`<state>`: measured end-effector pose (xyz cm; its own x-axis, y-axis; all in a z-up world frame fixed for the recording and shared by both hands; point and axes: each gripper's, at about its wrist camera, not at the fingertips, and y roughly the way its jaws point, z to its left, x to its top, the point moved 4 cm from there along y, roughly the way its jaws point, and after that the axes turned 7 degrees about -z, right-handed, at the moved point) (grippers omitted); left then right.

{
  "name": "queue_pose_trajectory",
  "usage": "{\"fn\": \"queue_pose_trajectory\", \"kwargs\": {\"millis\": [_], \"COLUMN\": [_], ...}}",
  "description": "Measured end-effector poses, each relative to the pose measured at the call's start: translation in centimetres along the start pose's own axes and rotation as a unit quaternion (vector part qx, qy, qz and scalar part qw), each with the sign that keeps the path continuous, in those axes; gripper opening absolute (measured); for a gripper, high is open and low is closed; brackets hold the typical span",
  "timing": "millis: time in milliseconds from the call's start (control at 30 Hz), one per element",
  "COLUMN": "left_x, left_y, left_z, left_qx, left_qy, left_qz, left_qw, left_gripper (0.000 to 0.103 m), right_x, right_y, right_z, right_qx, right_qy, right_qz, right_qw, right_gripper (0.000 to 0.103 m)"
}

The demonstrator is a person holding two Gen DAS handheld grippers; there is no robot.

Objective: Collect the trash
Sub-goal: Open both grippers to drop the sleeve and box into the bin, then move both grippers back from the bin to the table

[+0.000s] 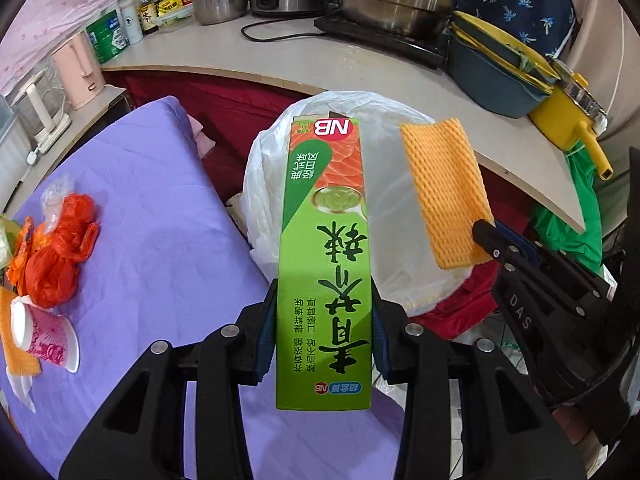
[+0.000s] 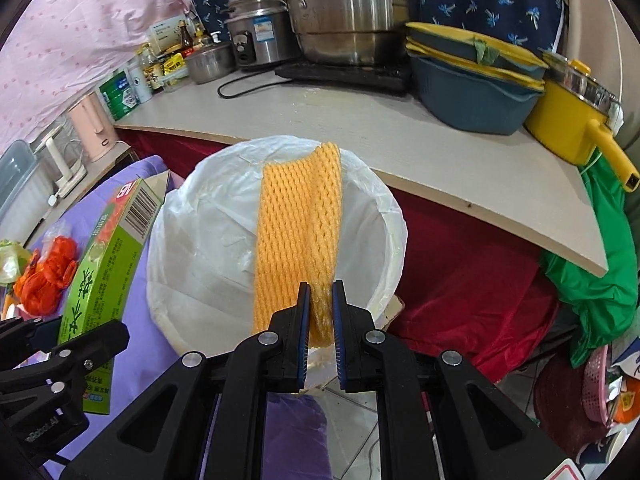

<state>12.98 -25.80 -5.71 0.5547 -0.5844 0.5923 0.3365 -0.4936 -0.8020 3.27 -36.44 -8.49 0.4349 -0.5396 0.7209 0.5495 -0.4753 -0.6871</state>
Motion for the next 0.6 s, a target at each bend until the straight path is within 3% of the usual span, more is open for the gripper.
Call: {"fn": "queue_pose_trajectory", "kwargs": {"millis": [300,433,600], "left_x": [1.1,2.2,3.2], "left_y": [2.5,2.1,0.2], "left_z": [0.1,0.7,1.5], "left_qx": [0.004,0.012,0.029], "left_qy": [0.005,-0.003,-0.003], "left_qz": [0.0,-0.025,-0.066], "left_qw": [1.0,0.9996,0.9974], "left_gripper": [0.042,0.053,0.061], "right_x": [1.0,2.3,4.1], "right_y": [2.8,2.4,0.6], "right_z": [0.0,0.2,0.9], "right_qx": [0.015,0.017,0.021], "right_qy": [0.032,0.049,0.055], "right_qz": [0.014,-0.006,-0.04], "right_qw": [0.999,0.999,0.997], "right_gripper": [0.014,0.036,0.039]}}
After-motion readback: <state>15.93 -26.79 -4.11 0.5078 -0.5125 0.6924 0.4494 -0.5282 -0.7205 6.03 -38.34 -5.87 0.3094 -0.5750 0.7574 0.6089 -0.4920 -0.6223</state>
